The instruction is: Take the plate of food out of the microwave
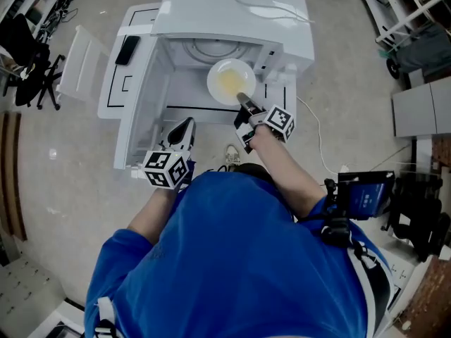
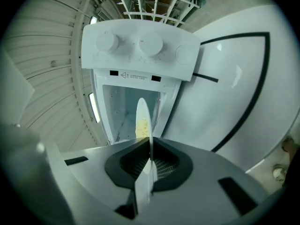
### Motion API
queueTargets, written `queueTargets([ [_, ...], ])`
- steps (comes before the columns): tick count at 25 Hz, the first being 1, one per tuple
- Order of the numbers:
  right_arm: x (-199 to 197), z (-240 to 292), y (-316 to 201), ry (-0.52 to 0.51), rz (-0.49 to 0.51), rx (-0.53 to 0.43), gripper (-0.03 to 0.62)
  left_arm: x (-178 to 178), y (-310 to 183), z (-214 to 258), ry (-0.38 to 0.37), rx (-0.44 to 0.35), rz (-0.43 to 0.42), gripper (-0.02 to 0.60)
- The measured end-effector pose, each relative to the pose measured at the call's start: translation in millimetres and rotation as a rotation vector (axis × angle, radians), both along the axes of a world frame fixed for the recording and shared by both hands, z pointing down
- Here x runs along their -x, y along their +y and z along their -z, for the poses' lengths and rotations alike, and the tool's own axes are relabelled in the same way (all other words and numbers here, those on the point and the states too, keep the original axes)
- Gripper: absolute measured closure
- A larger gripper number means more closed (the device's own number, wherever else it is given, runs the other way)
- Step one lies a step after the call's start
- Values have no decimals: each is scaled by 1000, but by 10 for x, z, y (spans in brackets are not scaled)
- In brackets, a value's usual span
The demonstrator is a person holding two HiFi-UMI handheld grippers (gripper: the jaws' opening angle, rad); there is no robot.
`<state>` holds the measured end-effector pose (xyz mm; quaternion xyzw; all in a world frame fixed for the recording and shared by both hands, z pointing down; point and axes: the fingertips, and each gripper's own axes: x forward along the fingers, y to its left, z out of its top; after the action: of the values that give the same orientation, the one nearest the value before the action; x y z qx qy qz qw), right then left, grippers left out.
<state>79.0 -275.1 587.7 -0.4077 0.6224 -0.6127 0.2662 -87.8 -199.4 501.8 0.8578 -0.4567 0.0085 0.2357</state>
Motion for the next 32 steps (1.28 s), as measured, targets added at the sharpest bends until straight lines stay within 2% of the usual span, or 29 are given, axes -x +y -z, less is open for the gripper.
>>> queueTargets([
  [9,-201,197,793,-16,-55,-24,576,-56,372,128,34,-16,-54,572],
  [18,-530,319,1637,14,-104,-29,576,-123,694,143,72,-25,-85,572],
  [26,-838,443,2129,13,-68,-56,576,-270,976,172,65,-32,-36,572],
  [32,-1133,522,2505,-13,-24,-67,576,-638,1267,229,61,-35,8,572],
])
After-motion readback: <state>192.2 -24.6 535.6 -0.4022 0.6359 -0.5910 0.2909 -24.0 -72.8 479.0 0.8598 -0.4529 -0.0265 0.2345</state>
